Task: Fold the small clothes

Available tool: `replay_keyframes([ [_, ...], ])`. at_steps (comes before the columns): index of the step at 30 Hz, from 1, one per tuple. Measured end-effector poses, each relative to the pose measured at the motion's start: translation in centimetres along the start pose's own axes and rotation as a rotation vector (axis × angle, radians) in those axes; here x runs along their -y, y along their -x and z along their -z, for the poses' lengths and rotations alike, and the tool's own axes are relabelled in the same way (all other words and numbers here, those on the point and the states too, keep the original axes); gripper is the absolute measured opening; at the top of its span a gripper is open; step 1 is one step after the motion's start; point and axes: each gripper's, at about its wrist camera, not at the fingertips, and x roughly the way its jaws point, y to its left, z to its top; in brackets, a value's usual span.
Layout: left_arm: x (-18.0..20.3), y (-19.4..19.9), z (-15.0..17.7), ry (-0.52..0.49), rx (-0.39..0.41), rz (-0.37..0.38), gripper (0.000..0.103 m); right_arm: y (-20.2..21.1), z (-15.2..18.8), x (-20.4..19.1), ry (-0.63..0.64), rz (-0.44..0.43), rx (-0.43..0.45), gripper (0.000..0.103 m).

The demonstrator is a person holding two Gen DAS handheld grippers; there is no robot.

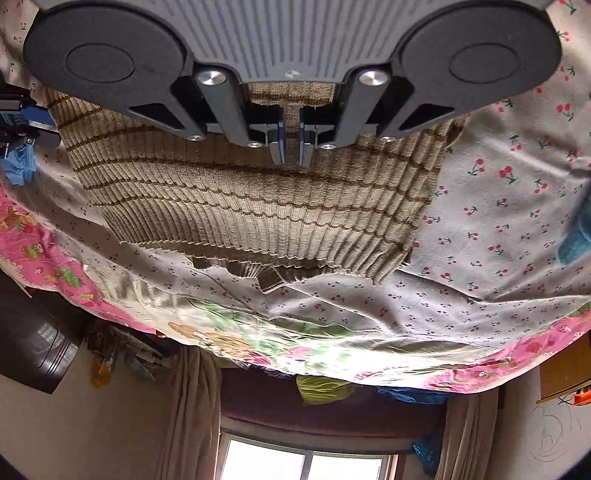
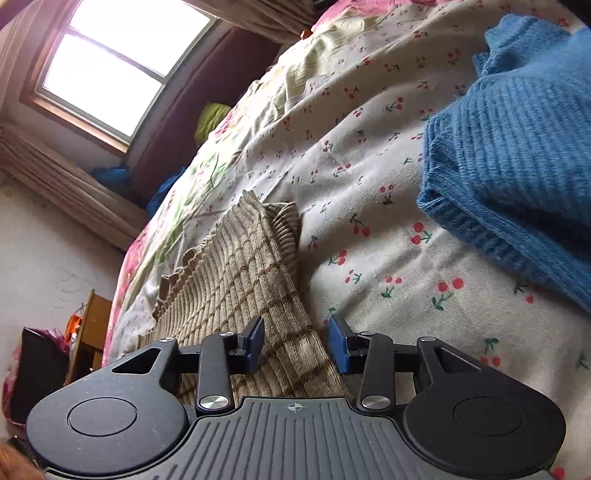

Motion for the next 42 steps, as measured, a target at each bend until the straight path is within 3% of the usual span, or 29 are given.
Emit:
replay_keyframes([
  [3, 0.6, -1.5, -0.3, -0.015, -0.013, -0.001, 0.02, -2.2, -0.3, 0.6, -0.025, -0.052, -0.045, 0.039],
  [11, 2.4, -3.3, -0.8, -0.049, 0.01, -0.004, 0.02, -5.3, -0.4, 0.8, -0.11, -0.164, -0.036, 0.039],
  [15, 3.5, -3.2, -1.2, -0.083, 0.054, -0.01, 0.02, -5.3, 0.0, 0.5, -0.076, -0.201, -0.044, 0.039],
  [20, 4.7, -4.1, -1.4, -0.15, 0.105, -0.027, 0.02, -4.4, 0.3, 2.6, -0.158, -0.274, -0.037, 0.033],
  [26, 5.6, -6.2, 0.1, -0.239, 0.13, -0.081, 0.021, -5.3, 0.5, 1.2, -0.119, -0.253, -0.042, 0.035],
  [28, 6.0, -6.0, 0.5, -0.269, 0.16, -0.096, 0.02, -5.4, 0.7, 0.8, -0.096, -0.227, -0.038, 0.029],
  [33, 6.4, -5.8, 0.3, -0.278, 0.225, -0.095, 0.02, -5.5, 0.8, 0.7, -0.095, -0.199, -0.027, 0.021],
  [36, 6.2, -6.6, 0.4, -0.258, 0.202, -0.079, 0.02, -5.4, 0.7, 0.4, -0.104, -0.187, -0.029, 0.022],
  [39, 6.7, -6.8, 1.4, -0.318, 0.206, -0.084, 0.02, -5.4, 0.6, -0.2, -0.098, -0.17, -0.03, 0.022],
  [42, 6.3, -5.6, 0.4, -0.261, 0.226, -0.025, 0.02, -5.3, 0.7, -0.4, -0.092, -0.154, -0.028, 0.021],
])
